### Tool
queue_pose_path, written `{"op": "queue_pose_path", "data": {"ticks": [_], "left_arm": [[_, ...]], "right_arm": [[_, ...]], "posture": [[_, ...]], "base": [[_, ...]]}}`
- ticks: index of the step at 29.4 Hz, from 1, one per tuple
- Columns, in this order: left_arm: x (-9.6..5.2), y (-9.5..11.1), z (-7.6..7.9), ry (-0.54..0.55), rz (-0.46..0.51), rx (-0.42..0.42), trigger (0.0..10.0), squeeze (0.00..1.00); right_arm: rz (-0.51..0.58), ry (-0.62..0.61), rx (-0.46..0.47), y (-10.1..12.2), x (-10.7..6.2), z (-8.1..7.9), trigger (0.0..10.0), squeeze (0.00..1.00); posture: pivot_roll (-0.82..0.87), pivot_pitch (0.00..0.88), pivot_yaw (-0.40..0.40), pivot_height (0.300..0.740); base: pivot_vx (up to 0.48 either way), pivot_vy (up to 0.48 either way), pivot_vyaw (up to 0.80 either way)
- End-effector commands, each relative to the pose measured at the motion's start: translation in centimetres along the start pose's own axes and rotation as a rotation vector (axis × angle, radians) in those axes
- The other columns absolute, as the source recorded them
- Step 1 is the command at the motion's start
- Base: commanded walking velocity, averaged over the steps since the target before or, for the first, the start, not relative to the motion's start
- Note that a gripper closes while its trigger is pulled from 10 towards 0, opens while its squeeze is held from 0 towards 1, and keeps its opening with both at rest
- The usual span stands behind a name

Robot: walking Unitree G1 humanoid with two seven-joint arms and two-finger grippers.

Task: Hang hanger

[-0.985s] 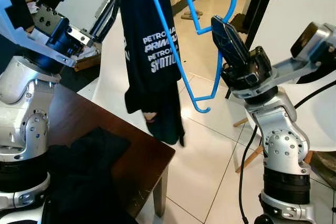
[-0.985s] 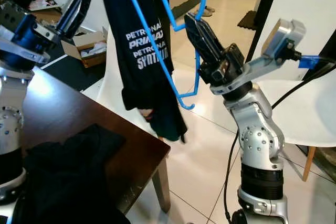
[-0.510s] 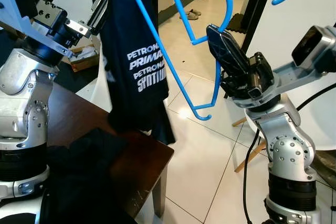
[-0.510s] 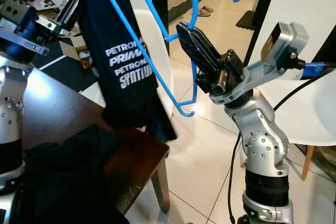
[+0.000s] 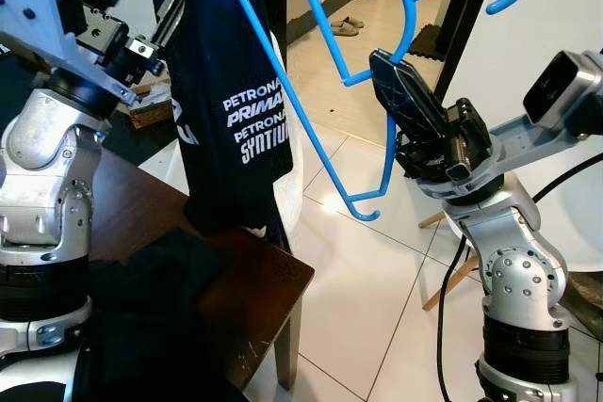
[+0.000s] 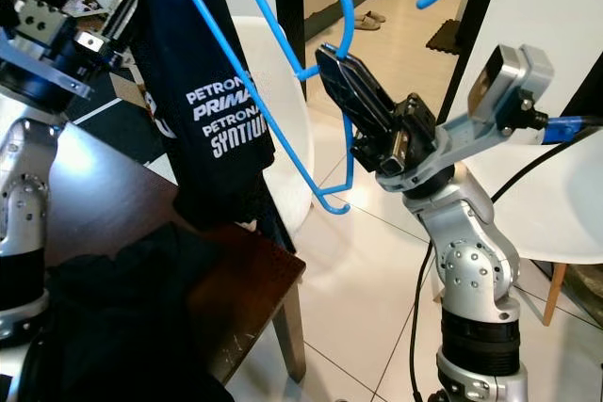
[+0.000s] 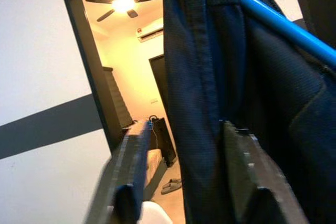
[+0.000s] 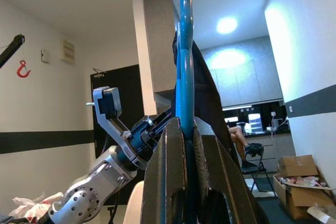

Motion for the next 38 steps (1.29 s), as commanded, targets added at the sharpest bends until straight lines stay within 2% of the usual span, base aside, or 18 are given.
{"op": "queue_pose_path", "data": {"ticks": [1, 4, 17, 18, 19, 21, 24, 25, 27, 29, 31, 37, 38], "left_arm": [[0.1, 0.3, 0.3, -0.022, 0.015, -0.003, 0.0, 0.0], [0.0, 0.1, 0.7, -0.048, 0.01, -0.024, 0.0, 0.0], [0.0, 0.1, 0.8, -0.059, 0.019, -0.059, 0.0, 0.0], [0.1, 0.7, 0.5, -0.055, 0.048, -0.097, 0.0, 0.0], [0.1, 0.7, 0.5, -0.055, 0.048, -0.097, 0.0, 0.0], [0.2, 1.5, 0.0, -0.042, 0.083, -0.13, 0.0, 0.0], [0.3, 1.7, -0.2, -0.036, 0.094, -0.14, 0.0, 0.0], [0.3, 1.8, -0.4, -0.032, 0.099, -0.142, 0.0, 0.0], [0.3, 1.8, -0.4, -0.032, 0.099, -0.142, 0.0, 0.0], [0.2, 1.8, -0.8, -0.034, 0.094, -0.13, 0.0, 0.0], [0.2, 1.8, -0.7, -0.046, 0.089, -0.126, 0.0, 0.0], [0.1, 1.4, 0.4, -0.121, 0.07, -0.128, 0.0, 0.0], [0.0, 1.2, 1.2, -0.164, 0.058, -0.129, 0.0, 0.0]], "right_arm": [[0.025, 0.043, -0.01, 0.5, 0.3, -0.9, 10.0, 0.0], [0.027, 0.047, -0.009, 0.4, 0.3, -0.9, 10.0, 0.0], [0.004, 0.025, -0.022, 0.2, 0.1, -0.7, 10.0, 0.0], [-0.068, -0.071, -0.07, -0.7, -0.3, 0.6, 10.0, 0.0], [-0.068, -0.071, -0.07, -0.7, -0.3, 0.6, 10.0, 0.0], [-0.159, -0.207, -0.121, -2.0, -1.1, 2.5, 10.0, 0.0], [-0.195, -0.254, -0.14, -2.5, -1.4, 3.2, 10.0, 0.0], [-0.232, -0.314, -0.156, -2.9, -1.8, 4.1, 10.0, 0.0], [-0.232, -0.314, -0.156, -2.9, -1.8, 4.1, 10.0, 0.0], [-0.283, -0.41, -0.174, -3.3, -2.4, 5.3, 10.0, 0.0], [-0.292, -0.443, -0.18, -3.2, -2.6, 5.7, 10.0, 0.0], [-0.298, -0.488, -0.185, -3.0, -2.7, 6.3, 10.0, 0.0], [-0.324, -0.492, -0.193, -3.2, -2.7, 6.3, 10.0, 0.0]], "posture": [[0.04, 0.103, 0.021, 0.74], [0.04, 0.099, 0.022, 0.74], [0.04, 0.096, 0.025, 0.74], [0.04, 0.099, 0.026, 0.74], [0.04, 0.099, 0.026, 0.74], [0.04, 0.104, 0.024, 0.74], [0.04, 0.104, 0.024, 0.74], [0.04, 0.106, 0.025, 0.74], [0.04, 0.106, 0.025, 0.74], [0.04, 0.11, 0.028, 0.74], [0.04, 0.113, 0.03, 0.74], [0.03, 0.114, 0.03, 0.74], [0.04, 0.115, 0.031, 0.74]], "base": [[0.0, 0.0, 0.0], [0.0, 0.0, 0.0], [0.0, 0.0, 0.0], [0.0, 0.0, 0.0], [0.0, 0.0, 0.0], [0.0, 0.0, 0.0], [0.0, 0.0, 0.0], [0.0, 0.0, 0.0], [0.0, 0.0, 0.0], [0.0, 0.0, 0.0], [0.0, 0.0, 0.0], [0.0, 0.0, 0.0], [0.0, 0.0, 0.0]]}}
Point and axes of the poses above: a point about 5 cm out from each wrist's last joint towards the gripper, its own x axis pointing out of the wrist towards the gripper, its own y axis along the axis of the wrist's last joint, z = x × y, the point moved 3 cm from there along x, pointing out of the wrist towards the gripper, and after that the axes turned 3 degrees about x, right-handed, at the moved point
